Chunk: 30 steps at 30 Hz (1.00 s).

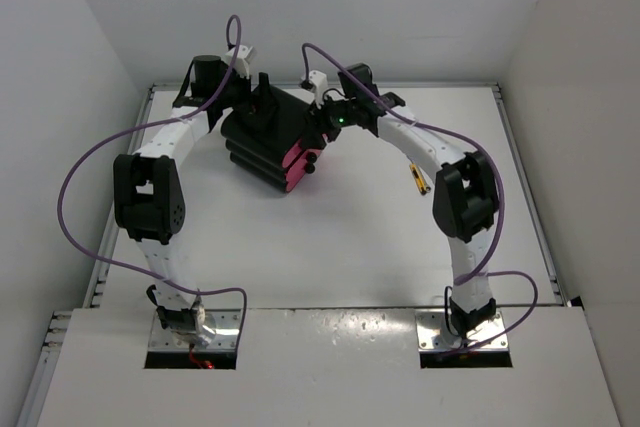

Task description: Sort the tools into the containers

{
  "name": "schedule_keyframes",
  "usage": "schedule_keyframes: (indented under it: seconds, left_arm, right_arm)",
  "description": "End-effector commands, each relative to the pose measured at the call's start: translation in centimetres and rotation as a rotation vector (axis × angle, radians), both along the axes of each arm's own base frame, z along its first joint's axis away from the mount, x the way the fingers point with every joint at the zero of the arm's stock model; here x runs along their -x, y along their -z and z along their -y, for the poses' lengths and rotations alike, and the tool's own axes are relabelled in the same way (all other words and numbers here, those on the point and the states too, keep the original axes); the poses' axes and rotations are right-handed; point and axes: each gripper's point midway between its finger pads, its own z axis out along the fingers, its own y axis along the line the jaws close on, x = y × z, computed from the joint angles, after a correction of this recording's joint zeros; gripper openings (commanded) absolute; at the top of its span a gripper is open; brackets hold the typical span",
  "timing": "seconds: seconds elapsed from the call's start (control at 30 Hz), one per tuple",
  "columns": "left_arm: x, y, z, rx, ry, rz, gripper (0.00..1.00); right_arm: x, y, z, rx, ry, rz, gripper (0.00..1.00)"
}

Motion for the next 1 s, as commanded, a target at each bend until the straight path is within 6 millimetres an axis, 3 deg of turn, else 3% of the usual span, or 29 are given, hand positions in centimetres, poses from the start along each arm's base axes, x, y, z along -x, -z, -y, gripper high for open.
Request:
schedule_keyframes:
  seconds: [0.0, 0.13, 0.3, 0.53, 0.7, 0.8, 0.83, 0.87, 0.93, 0.97]
  left_arm:
    - [9.5, 16.1, -1.9, -0.211, 0.03, -0.543, 0.99]
    - [9.7, 16.0, -2.0, -0.211, 0.03, -0.543, 0.99]
    - [9.5, 16.0, -2.0, -0.216, 0.036, -0.53, 0.99]
    - [9.5, 16.4, -2.0, -0.217, 0.037, -0.539, 0.99]
    - [9.5, 16.4, -2.0, -0.217, 0.037, -0.539, 0.99]
    - [9.5, 16.4, -2.0, -0.217, 0.037, -0.539, 0.99]
    - [9.5, 16.4, -2.0, -0.217, 0.037, -0.539, 0.99]
    - [9.5, 16.4, -2.1, -0.223, 0.03, -0.539, 0.99]
    - [9.5, 16.2, -2.1, -0.217, 0.023, -0.532, 0.99]
    - [9.5, 16.2, -2.1, -0.217, 0.023, -0.532, 0.99]
  right_arm:
    - [-0.4, -1.9, -1.2, -0.007, -0.009, 0.066, 0.54]
    - [-0.6, -0.7, -1.5, 0.039, 0.01, 0.073, 0.54]
    - [-2.5, 0.2, -0.7, 0.101, 0.093, 0.105, 0.54]
    - [-3.5, 0.1, -0.8, 0.109, 0.147, 0.146, 0.53]
    - [-4.0, -0.4, -0.9, 0.065, 0.174, 0.141, 0.3]
    - [-3.3, -2.2, -0.4, 0.002, 0.182, 0.178, 0.18]
    - [-3.0, -1.5, -0.4, 0.003, 0.174, 0.168, 0.16]
    - [-2.6, -2.8, -0.1, -0.009, 0.175, 0.186, 0.15]
    - [-1.6, -2.4, 0.7, 0.009, 0.152, 0.161, 0.14]
    - [-1.1, -3.3, 1.3, -0.003, 0.152, 0.167, 0.12]
